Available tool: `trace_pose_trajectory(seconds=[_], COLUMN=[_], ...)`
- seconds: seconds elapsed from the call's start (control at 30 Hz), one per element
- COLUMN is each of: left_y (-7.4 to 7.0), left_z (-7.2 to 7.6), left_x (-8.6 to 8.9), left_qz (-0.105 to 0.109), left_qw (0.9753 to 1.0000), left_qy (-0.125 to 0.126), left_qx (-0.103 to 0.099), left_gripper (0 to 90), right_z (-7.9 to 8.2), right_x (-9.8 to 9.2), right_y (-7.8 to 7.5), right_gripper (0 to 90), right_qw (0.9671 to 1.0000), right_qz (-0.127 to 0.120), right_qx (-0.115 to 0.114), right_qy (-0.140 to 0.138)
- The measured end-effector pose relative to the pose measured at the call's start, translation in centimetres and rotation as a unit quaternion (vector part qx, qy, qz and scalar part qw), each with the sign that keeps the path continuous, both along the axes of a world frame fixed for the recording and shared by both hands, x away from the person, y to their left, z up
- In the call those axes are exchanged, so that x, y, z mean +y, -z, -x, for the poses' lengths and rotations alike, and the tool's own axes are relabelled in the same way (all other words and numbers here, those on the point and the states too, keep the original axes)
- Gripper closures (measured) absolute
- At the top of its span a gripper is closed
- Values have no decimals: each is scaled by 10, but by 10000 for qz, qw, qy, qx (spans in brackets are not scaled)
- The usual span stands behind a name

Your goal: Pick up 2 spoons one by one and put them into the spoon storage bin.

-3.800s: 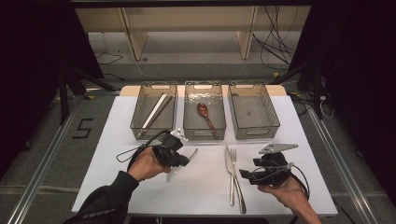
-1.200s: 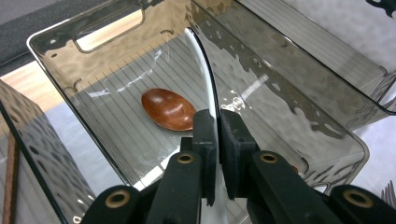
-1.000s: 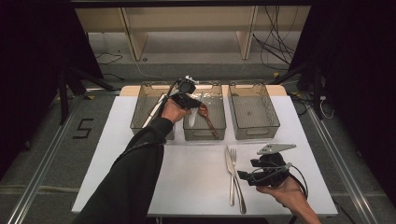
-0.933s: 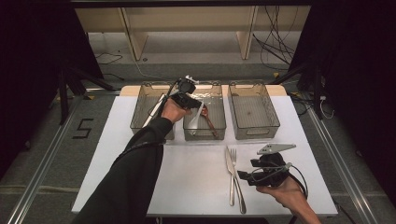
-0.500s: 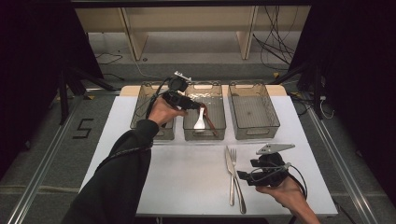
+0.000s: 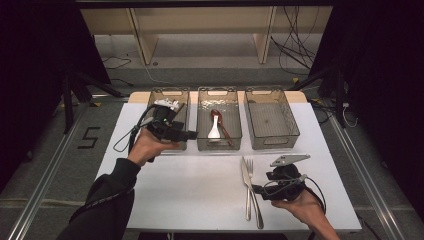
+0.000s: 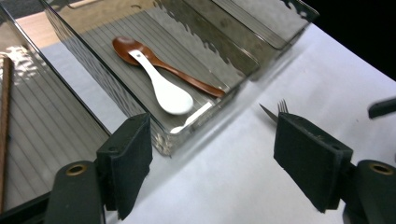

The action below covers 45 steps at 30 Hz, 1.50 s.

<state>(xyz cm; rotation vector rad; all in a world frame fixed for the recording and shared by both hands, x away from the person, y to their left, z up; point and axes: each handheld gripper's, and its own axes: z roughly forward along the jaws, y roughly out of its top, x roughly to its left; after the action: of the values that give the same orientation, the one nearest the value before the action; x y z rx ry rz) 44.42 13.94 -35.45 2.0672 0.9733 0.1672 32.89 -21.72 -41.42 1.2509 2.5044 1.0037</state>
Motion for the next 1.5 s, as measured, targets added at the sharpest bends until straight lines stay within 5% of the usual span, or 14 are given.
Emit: trace_pose_trajectory(seconds=[0.6,1.5], left_y=[27,40], left_z=[60,101], left_x=[19,33], left_qz=[96,17], left_qw=[9998,9995], left_qy=[99,136], left_qx=[-142,-285], left_gripper=[185,167], right_z=[0,-2], right_x=[6,22], right_y=[4,18], right_gripper=[308,366], right_qw=[9997,9964], right_qz=[213,675], right_qx=[114,455], right_qy=[-29,-238])
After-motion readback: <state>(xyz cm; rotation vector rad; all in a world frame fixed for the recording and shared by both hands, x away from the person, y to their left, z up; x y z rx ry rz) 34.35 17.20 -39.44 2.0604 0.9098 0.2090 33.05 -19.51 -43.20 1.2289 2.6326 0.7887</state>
